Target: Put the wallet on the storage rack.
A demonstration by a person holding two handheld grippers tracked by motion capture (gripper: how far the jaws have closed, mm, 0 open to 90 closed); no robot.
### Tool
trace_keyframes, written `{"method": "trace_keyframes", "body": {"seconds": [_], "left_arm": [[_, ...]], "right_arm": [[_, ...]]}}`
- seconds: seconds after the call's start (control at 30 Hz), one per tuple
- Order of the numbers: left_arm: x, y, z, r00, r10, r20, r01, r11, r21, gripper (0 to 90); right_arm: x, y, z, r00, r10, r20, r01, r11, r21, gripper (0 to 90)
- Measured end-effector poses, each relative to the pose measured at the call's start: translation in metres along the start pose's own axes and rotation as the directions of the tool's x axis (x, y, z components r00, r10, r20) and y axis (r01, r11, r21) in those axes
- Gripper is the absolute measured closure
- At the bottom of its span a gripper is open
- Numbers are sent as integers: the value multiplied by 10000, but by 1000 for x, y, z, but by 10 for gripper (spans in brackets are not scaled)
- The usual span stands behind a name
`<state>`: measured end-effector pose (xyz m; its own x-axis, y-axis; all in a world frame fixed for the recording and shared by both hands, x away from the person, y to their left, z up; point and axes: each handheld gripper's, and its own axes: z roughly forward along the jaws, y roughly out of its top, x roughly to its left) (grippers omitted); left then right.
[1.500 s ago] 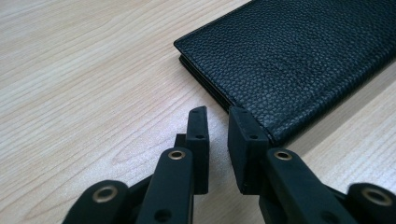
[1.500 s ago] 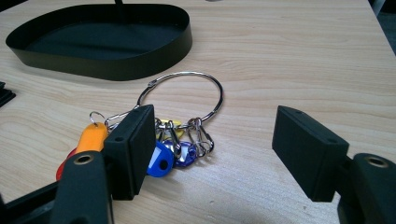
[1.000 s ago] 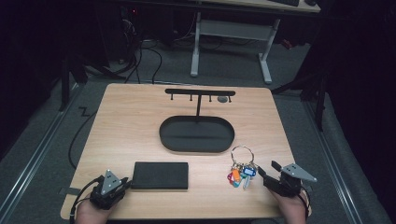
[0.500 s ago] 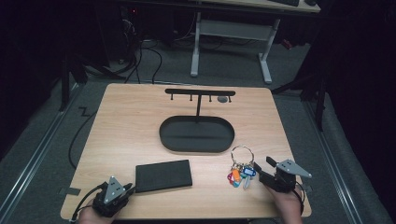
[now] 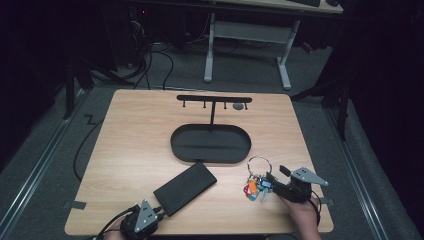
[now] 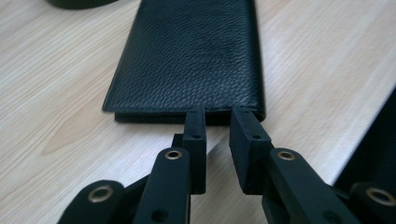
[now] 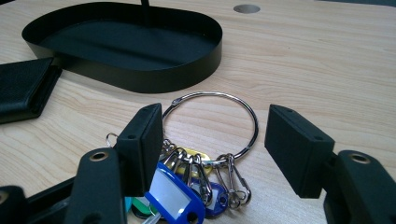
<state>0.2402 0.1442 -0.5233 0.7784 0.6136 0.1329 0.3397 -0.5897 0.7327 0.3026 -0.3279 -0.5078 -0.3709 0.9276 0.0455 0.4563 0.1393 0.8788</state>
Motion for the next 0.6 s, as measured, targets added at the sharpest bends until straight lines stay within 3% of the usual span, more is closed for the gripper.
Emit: {"method": "trace_keyframes", "body": {"seconds": [0.17,0.27,0.4,0.53,0.6], "left_arm": [[-1,4,-8,9997,200,-160,-203,9996,-200,754],[3,6,-15,9997,-109,-200,97,9981,-603,748],[5,11,-14,9996,-174,-242,151,9958,-907,695],[1,24,-6,9987,467,-199,-484,9940,-979,611],[1,35,0,9945,971,-392,-1003,9908,-910,561]], "right_arm": [[-5,-3,-4,9998,194,-8,-194,9998,71,369],[-6,-4,-5,9999,159,17,-159,9998,93,368],[-10,-5,-5,9997,215,66,-216,9997,123,367],[-10,-6,-6,9997,241,89,-242,9996,129,367],[-9,-6,-7,9996,263,69,-264,9996,141,367]]}}
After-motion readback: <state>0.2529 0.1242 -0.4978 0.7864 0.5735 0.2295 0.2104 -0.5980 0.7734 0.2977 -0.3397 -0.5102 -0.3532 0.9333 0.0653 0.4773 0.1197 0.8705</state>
